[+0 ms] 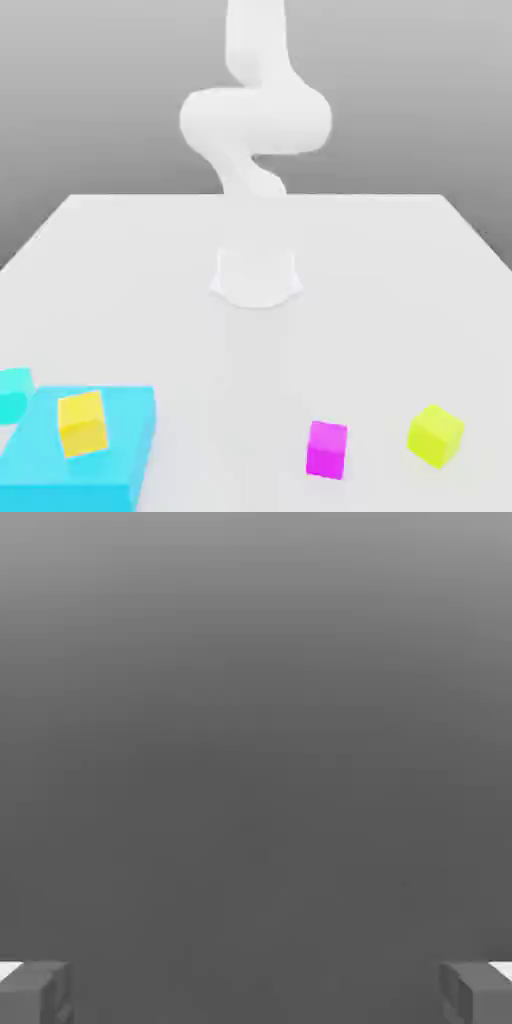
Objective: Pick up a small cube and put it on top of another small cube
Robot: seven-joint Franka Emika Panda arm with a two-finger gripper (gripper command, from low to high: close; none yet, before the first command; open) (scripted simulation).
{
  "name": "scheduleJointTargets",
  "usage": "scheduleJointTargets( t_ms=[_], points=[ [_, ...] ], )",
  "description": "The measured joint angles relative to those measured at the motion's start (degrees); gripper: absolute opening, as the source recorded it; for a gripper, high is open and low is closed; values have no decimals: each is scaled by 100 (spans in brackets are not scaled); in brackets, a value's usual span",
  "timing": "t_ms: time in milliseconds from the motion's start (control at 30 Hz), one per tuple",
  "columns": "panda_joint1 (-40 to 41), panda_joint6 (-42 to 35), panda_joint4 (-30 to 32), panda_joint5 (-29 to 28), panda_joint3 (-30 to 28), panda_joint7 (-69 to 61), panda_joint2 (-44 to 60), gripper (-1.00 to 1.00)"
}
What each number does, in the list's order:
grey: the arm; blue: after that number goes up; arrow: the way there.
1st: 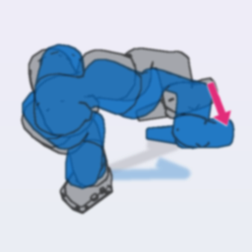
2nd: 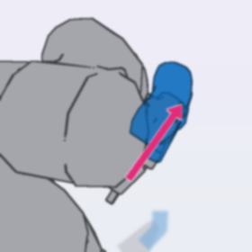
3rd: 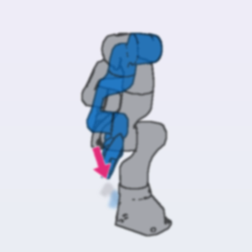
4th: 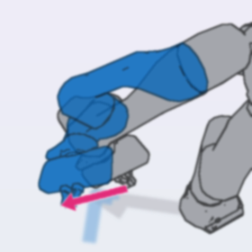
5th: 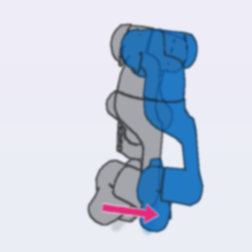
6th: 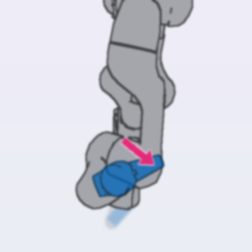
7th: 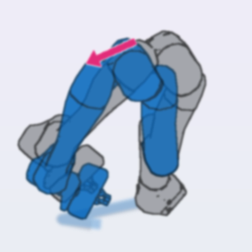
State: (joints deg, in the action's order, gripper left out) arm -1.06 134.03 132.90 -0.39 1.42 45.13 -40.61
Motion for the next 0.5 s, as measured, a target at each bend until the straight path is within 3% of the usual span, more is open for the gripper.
scheduleJointTargets(
  t_ms=[500],
  points=[
    [-671, 1351, 674, -391, 880, -315, 3147, 0]
  ],
)
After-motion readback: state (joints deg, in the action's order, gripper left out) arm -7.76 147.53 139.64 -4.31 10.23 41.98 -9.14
